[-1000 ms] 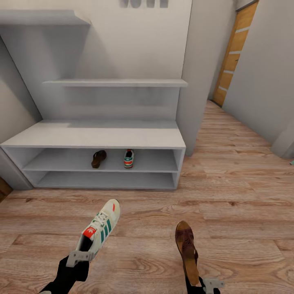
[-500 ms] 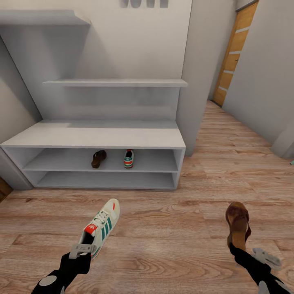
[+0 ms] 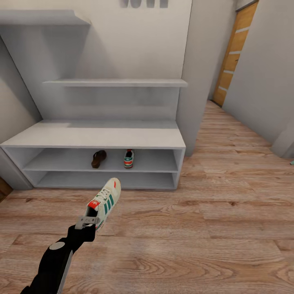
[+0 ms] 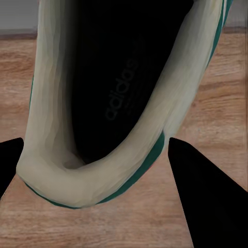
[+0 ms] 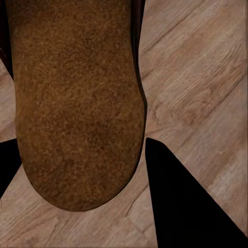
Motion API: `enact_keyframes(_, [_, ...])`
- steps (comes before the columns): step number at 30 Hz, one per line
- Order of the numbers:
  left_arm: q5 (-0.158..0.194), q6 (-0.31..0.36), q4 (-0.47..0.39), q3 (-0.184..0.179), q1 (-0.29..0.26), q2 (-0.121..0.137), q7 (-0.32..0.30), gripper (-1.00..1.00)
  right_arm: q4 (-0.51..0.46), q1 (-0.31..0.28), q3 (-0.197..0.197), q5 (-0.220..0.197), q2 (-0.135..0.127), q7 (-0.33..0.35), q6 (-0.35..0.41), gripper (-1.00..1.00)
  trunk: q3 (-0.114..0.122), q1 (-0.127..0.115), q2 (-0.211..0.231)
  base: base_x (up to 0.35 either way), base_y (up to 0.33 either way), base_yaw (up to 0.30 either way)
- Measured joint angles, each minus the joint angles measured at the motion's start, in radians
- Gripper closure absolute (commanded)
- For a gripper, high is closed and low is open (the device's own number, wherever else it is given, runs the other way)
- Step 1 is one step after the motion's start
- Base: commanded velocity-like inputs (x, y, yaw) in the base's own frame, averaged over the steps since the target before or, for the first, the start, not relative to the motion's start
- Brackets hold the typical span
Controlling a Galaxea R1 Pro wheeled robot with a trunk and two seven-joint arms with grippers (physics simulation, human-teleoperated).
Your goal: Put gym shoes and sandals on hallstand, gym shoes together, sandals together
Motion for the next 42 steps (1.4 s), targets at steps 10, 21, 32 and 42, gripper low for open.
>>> enact_keyframes(10, [0.006, 0.0, 0.003, 0.001, -0.012, -0.021, 0.001, 1.0, -0.001, 0.0, -0.024, -0.01, -0.002, 0.0, 0.001, 1.0, 0.0, 0.0, 0.0, 0.0, 0.0, 0.0])
enact_keyframes(21, [0.007, 0.0, 0.003, 0.004, -0.005, -0.071, 0.003, 1.0, -0.001, 0.0, -0.025, -0.01, -0.002, 0.0, 0.001, 1.0, 0.0, 0.0, 0.0, 0.0, -0.007, 0.0])
enact_keyframes(32, [0.006, 0.0, 0.003, 0.004, -0.007, -0.074, 0.003, 1.0, -0.001, 0.0, -0.025, -0.01, -0.002, 0.0, 0.001, 1.0, 0.0, 0.0, 0.0, 0.0, -0.26, 0.0])
enact_keyframes(42, [0.005, 0.0, 0.003, 0.004, -0.007, -0.074, 0.003, 1.0, -0.001, 0.0, -0.025, -0.01, -0.002, 0.0, 0.001, 1.0, 0.0, 0.0, 0.0, 0.0, -0.302, 0.0])
